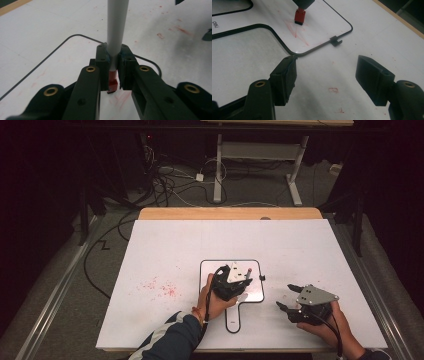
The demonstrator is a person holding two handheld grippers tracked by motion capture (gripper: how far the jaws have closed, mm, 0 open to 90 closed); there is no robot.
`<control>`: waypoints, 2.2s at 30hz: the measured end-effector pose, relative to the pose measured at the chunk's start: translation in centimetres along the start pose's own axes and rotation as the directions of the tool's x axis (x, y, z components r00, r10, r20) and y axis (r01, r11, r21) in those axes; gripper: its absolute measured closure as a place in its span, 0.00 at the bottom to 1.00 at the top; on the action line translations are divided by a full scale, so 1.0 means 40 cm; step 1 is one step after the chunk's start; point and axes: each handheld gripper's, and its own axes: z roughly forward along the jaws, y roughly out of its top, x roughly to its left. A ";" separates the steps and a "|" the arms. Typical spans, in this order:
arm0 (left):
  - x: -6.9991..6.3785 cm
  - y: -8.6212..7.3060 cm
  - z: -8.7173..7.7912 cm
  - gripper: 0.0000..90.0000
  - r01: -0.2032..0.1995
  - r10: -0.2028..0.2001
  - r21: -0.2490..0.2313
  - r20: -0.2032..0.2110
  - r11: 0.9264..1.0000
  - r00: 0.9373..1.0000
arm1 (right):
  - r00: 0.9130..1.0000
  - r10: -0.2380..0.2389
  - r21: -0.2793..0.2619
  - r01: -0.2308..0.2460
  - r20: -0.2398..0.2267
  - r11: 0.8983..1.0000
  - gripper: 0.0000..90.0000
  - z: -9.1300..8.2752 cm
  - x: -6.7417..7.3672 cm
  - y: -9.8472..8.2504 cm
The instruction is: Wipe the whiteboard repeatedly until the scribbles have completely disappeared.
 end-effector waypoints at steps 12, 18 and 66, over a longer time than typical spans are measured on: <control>-0.050 0.034 0.048 0.88 -0.007 0.009 -0.024 0.103 1.000 0.995 | 1.000 0.004 0.008 -0.004 0.004 1.000 0.38 0.001 -0.002 -0.002; -0.075 0.040 0.054 0.88 -0.017 0.020 -0.029 0.142 0.999 0.990 | 1.000 0.003 0.002 -0.003 0.005 1.000 0.38 -0.001 -0.005 -0.003; 0.021 -0.057 -0.074 0.88 0.000 -0.002 0.015 0.102 1.000 0.995 | 1.000 0.000 0.006 0.000 0.014 1.000 0.38 -0.005 -0.004 -0.003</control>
